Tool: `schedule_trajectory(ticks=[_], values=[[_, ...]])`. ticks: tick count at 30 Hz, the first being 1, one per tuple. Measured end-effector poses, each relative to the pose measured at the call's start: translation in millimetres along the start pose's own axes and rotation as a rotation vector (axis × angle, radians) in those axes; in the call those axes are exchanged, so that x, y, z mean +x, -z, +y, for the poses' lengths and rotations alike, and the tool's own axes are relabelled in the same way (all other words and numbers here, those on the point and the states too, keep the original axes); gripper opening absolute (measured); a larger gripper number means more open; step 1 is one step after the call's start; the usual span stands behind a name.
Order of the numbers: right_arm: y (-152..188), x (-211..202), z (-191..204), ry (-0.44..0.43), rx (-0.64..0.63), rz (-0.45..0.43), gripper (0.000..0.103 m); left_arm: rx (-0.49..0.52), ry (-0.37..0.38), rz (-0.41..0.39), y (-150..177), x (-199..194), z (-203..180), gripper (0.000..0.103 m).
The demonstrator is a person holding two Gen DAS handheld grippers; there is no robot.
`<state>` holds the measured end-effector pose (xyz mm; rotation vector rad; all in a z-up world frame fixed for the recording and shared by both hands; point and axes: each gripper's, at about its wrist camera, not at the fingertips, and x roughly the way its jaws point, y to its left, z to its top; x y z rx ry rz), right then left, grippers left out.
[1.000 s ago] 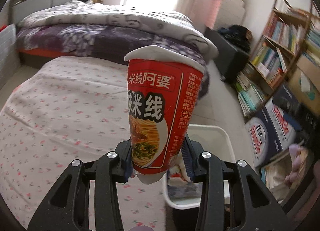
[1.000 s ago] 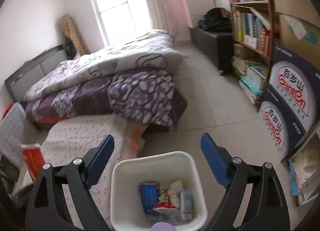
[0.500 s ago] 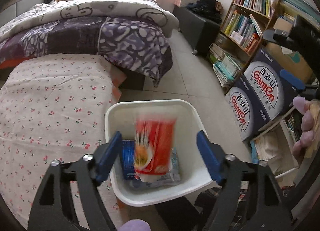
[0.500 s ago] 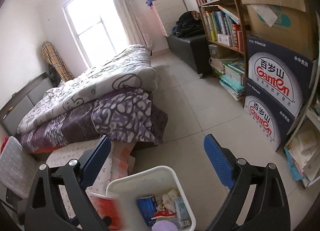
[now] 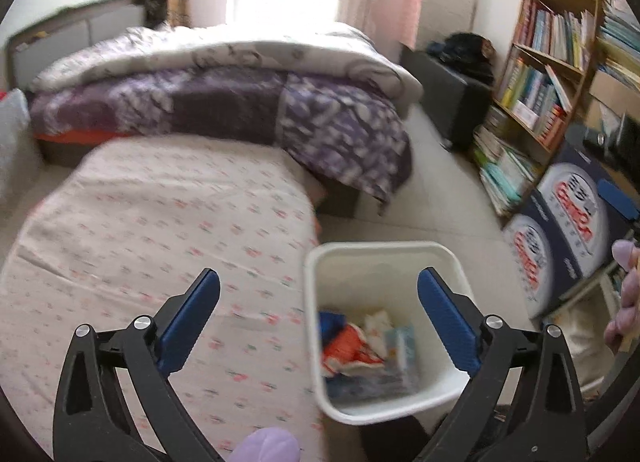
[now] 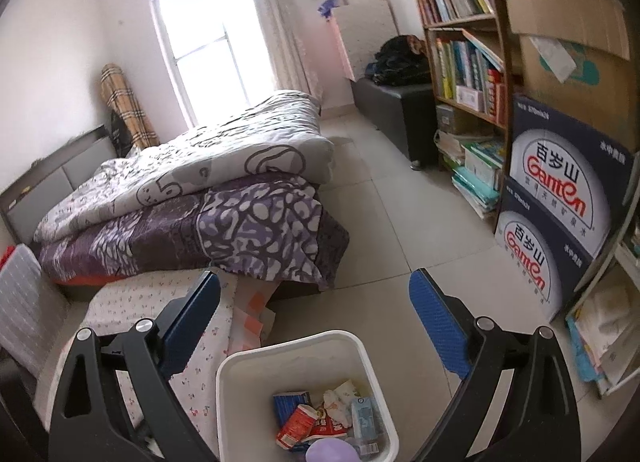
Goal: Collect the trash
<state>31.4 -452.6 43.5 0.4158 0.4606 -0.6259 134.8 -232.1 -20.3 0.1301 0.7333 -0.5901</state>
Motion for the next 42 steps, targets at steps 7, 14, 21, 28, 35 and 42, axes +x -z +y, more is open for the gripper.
schedule_trajectory(ticks=[7, 14, 21, 28, 35, 42], values=[[13, -6, 30, -0.014, -0.064, -0.008, 0.096, 0.000, -0.190, -0.204, -8, -42, 26, 0.096], [30, -4, 64, -0.036, -0.136, 0.017, 0.096, -0.050, -0.271, -0.204, -10, -54, 52, 0.096], [44, -5, 93, -0.031, -0.224, 0.006, 0.096, -0.088, -0.283, -0.152, -7, -54, 72, 0.096], [56, -3, 117, -0.048, -0.291, 0.019, 0.096, -0.128, -0.299, -0.154, -1, -60, 87, 0.096], [66, -2, 137, -0.071, -0.316, 0.023, 0.096, -0.155, -0.297, -0.150, 0, -64, 100, 0.096], [75, -3, 156, -0.082, -0.352, -0.002, 0.096, -0.187, -0.321, -0.137, -1, -64, 116, 0.096]])
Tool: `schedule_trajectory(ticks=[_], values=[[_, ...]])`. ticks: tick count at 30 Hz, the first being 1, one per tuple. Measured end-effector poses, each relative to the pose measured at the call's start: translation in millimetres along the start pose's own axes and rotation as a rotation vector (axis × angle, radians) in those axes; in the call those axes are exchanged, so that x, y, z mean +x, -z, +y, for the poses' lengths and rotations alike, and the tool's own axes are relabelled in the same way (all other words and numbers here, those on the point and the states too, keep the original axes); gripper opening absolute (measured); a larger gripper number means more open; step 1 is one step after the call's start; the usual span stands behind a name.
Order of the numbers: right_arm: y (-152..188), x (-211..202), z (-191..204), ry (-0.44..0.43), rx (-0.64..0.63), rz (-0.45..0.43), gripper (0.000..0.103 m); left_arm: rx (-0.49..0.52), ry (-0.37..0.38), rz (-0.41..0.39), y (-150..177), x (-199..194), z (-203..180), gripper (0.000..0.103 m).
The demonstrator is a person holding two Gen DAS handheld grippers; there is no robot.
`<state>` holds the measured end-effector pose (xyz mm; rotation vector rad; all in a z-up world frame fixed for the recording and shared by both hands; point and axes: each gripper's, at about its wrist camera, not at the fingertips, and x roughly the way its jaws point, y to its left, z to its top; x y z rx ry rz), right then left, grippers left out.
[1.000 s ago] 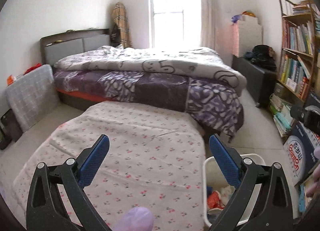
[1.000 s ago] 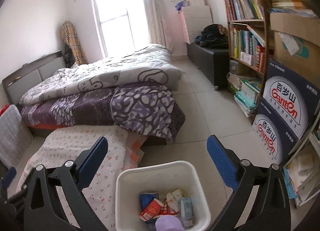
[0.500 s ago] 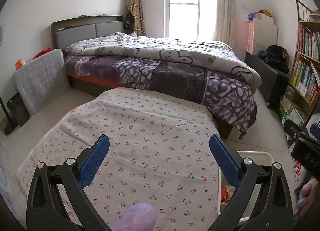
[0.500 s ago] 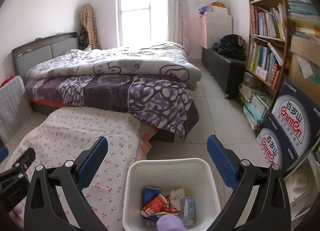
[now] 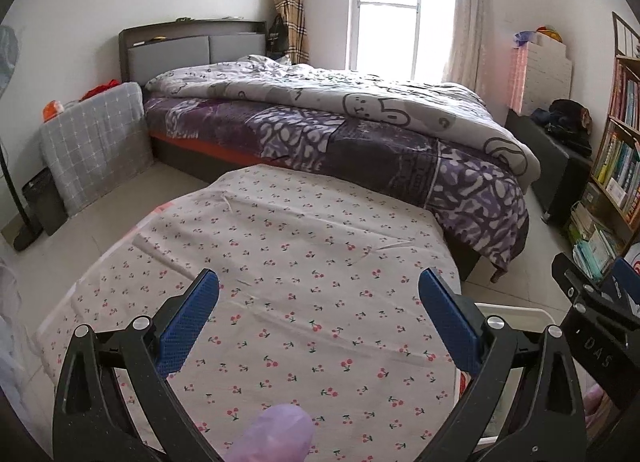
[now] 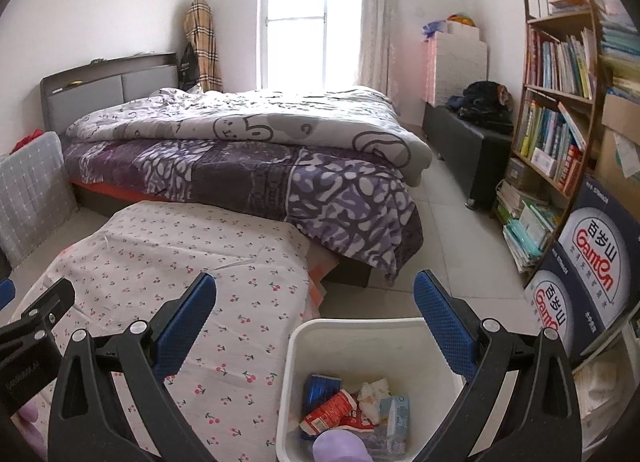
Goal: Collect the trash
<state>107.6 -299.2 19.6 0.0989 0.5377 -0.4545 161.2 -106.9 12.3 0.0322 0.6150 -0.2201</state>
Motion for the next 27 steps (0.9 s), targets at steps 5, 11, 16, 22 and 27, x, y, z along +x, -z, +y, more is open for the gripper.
schedule_trajectory(ticks=[5, 11, 16, 22, 27], values=[[1, 1, 9, 0.001, -0.013, -0.008, 0.096, -0.004, -0.009, 0.007, 0, 1, 5, 0.096], [1, 2, 13, -0.006, -0.016, -0.005, 0.096, -0.006, -0.017, 0.017, -1, 4, 7, 0.096], [2, 1, 14, -0.008, -0.020, -0.006, 0.096, -0.001, -0.029, 0.021, 0, 5, 7, 0.096], [2, 1, 13, -0.010, -0.016, -0.001, 0.096, 0.000, -0.036, 0.025, 1, 7, 7, 0.096], [2, 1, 13, -0.011, -0.016, -0.001, 0.096, 0.000, -0.037, 0.025, 1, 8, 7, 0.096]])
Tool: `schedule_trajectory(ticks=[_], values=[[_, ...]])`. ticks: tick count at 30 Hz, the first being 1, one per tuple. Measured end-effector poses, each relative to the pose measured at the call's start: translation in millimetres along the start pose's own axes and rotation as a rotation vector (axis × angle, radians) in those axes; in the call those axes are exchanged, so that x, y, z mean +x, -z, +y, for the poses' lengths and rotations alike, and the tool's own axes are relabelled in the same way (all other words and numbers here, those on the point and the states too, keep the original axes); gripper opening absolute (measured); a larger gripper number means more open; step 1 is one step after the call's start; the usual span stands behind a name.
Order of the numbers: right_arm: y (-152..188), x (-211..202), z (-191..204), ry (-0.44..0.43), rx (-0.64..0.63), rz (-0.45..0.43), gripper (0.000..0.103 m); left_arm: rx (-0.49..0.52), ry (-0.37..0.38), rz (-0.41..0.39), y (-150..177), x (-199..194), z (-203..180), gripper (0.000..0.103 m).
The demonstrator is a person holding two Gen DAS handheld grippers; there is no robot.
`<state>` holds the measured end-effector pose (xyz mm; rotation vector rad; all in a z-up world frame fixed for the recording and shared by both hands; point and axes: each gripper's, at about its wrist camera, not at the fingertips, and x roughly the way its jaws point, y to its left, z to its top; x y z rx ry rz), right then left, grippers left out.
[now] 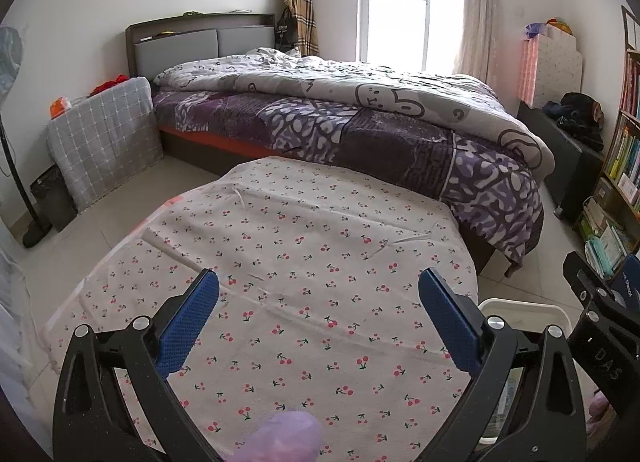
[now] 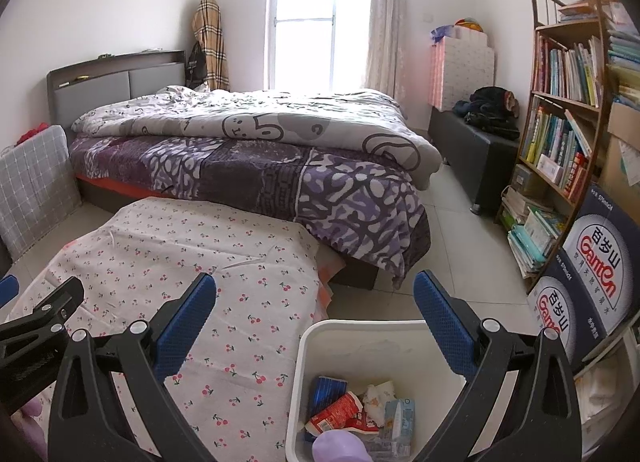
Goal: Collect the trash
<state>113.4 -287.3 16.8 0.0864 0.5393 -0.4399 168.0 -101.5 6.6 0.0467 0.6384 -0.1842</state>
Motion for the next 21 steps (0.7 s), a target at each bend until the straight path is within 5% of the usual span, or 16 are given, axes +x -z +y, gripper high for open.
schedule_trajectory(ticks=[21], values=[[4.0, 5.3, -0.9, -0.011, -0.006, 0.029, 0.096, 0.013, -0.025, -0.011, 4.8, 1.5, 5.3, 0.096]])
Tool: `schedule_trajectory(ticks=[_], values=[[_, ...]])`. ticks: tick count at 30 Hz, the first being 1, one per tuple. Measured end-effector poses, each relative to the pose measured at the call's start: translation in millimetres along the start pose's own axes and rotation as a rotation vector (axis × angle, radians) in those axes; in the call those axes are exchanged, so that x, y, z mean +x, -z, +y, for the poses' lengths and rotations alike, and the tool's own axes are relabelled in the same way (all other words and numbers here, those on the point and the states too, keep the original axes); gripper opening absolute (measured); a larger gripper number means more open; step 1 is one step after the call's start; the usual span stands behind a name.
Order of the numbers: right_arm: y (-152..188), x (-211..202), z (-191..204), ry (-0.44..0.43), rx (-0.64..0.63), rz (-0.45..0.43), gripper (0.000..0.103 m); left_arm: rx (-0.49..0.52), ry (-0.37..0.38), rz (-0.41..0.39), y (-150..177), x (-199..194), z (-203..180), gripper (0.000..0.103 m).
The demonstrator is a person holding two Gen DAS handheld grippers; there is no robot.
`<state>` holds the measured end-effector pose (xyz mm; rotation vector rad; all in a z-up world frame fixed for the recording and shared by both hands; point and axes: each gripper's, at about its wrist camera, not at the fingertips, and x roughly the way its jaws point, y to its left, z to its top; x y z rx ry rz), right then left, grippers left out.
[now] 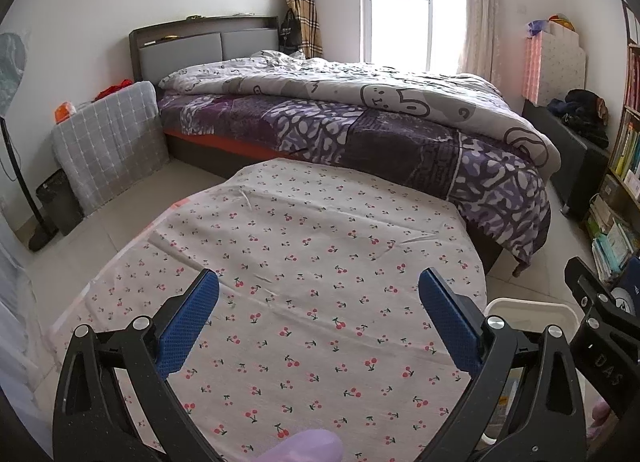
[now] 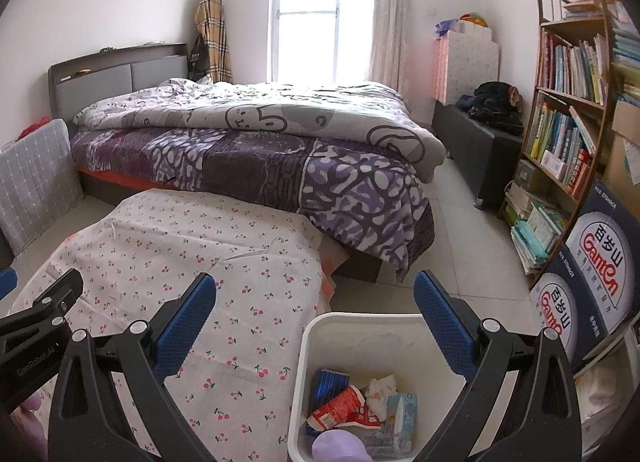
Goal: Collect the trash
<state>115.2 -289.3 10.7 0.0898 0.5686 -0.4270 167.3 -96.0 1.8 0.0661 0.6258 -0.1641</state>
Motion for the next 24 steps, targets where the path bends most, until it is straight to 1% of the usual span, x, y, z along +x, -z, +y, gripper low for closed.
schedule_trajectory(ticks=[8, 16, 21, 24], values=[[0.1, 0.1, 0.1, 0.000, 0.001, 0.001, 0.096, 0.002, 0.015, -0.020, 0.1, -5.0, -1.1, 0.095], [1.3, 1.0, -0.8, 0.004, 0.004, 0.000, 0.096, 0.000, 0.026, -0.016, -0.7, -5.1, -1.7, 0.095], [1.0, 1.0, -1.1, 0.003, 0.002, -0.002, 0.096, 0.008, -0.002, -0.024, -2.1, -7.3, -3.9, 0.096], [1.0, 1.5, -1.2, 0.003, 0.003, 0.000, 0.096, 0.005, -0.001, -0.016, -2.0, -6.1, -4.0, 0.096]])
